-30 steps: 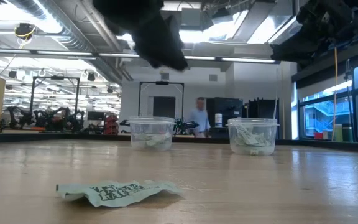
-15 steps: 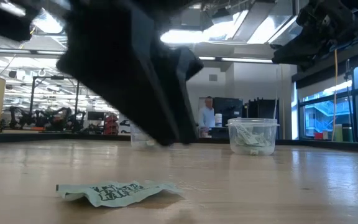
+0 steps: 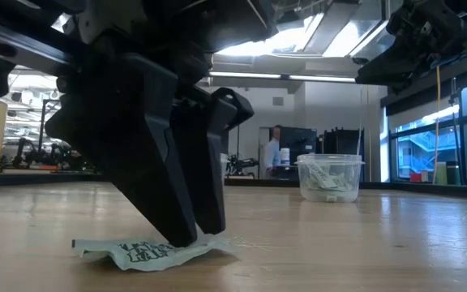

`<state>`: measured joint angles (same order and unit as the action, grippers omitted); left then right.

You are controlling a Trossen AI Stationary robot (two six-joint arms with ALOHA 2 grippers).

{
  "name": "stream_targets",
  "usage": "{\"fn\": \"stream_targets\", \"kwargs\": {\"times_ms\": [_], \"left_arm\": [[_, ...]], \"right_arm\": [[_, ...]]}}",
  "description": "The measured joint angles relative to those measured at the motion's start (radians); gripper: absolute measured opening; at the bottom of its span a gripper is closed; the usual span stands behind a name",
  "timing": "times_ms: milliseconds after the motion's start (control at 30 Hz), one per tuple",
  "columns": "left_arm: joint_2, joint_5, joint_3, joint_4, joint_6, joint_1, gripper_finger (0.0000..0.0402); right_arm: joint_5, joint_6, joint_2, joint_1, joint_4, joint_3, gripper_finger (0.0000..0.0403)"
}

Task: Pick and place Stevia / Truvia into bins
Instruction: Put the stevia packet into the left transparent container

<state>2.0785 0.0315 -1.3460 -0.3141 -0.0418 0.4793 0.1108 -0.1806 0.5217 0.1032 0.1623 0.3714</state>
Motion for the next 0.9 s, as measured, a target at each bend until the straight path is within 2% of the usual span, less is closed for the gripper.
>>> {"fn": "stream_targets", "kwargs": {"times_ms": [600, 767, 900], "left_arm": [[-0.006, -0.002, 0.001, -0.035, 0.003, -0.004, 0.0007], [-0.047, -0.003, 0.005, -0.126, 0.001, -0.018, 0.0003], [-0.129, -0.006, 0.005, -0.216, -0.035, -0.057, 0.0002]], "right_arm": [[0.0, 0.005, 0.0, 0.0, 0.0, 0.0, 0.0116], [0.001, 0.006, -0.001, 0.0, 0.014, 0.0, 0.0116], [0.001, 0.006, -0.001, 0.0, 0.03, 0.0, 0.0116]]}}
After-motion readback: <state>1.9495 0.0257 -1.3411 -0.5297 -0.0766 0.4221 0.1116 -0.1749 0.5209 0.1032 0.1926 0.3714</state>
